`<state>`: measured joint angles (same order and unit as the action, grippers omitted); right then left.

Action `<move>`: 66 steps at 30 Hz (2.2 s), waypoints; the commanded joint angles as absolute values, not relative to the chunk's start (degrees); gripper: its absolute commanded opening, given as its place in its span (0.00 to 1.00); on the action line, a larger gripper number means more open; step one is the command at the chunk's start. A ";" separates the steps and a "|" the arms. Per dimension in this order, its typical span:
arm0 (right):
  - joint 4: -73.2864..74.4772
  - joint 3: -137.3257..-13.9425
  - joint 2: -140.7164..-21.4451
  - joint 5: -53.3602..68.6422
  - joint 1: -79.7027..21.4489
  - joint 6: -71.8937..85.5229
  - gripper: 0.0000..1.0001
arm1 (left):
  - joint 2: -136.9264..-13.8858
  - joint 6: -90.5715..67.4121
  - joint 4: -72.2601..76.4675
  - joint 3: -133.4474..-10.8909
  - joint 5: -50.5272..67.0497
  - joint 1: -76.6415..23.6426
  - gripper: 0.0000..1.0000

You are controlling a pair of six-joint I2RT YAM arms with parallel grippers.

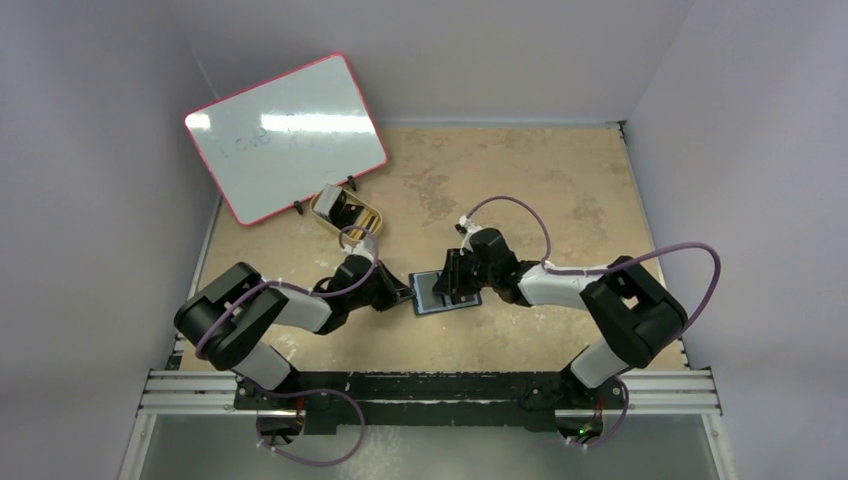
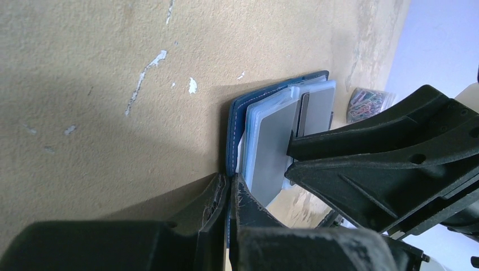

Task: Put the credit cards into the card holder
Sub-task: Insert the credit card into the card holder, then close the card holder at the center of the board.

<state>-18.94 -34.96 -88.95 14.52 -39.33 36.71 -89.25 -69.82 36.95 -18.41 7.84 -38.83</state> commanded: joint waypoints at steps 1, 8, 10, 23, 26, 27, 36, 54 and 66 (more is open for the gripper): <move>-23.01 -35.61 -90.18 20.09 -39.81 38.54 0.34 | -86.72 -67.49 31.49 -20.17 5.63 -39.08 0.00; -21.61 -37.87 -90.27 21.85 -39.81 36.54 0.35 | -80.41 -59.09 13.21 -26.64 3.22 -38.16 0.00; -21.89 -38.61 -91.06 23.35 -39.82 36.24 0.35 | -79.71 -58.16 11.28 -27.66 3.89 -37.39 0.00; -5.72 -47.96 -89.48 21.36 -39.81 20.82 0.41 | -81.27 -43.64 -10.15 -37.36 8.33 -27.78 0.00; -0.81 -51.13 -89.60 18.10 -39.87 13.63 0.43 | -83.62 -38.86 -15.92 -41.92 8.12 -27.47 0.00; 0.76 -52.68 -89.89 17.81 -39.74 10.40 0.44 | -84.36 -37.82 -17.40 -43.11 7.95 -27.43 0.00; 8.36 -62.18 -94.13 20.40 -39.55 -11.46 0.43 | -85.24 -35.28 -20.91 -45.39 9.13 -25.84 0.00; 5.74 -58.30 -97.87 19.34 -41.58 -17.61 0.44 | -82.14 -32.36 -24.45 -45.00 10.83 -20.12 0.00; 1.27 -55.90 -96.69 19.25 -44.64 -22.81 0.46 | -81.41 -32.61 -23.82 -44.51 11.80 -19.84 0.00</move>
<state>3.01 -56.14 -98.17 19.03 -44.38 -20.21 -83.74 -33.54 -23.77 -43.92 11.31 -20.29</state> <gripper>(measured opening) 0.452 0.012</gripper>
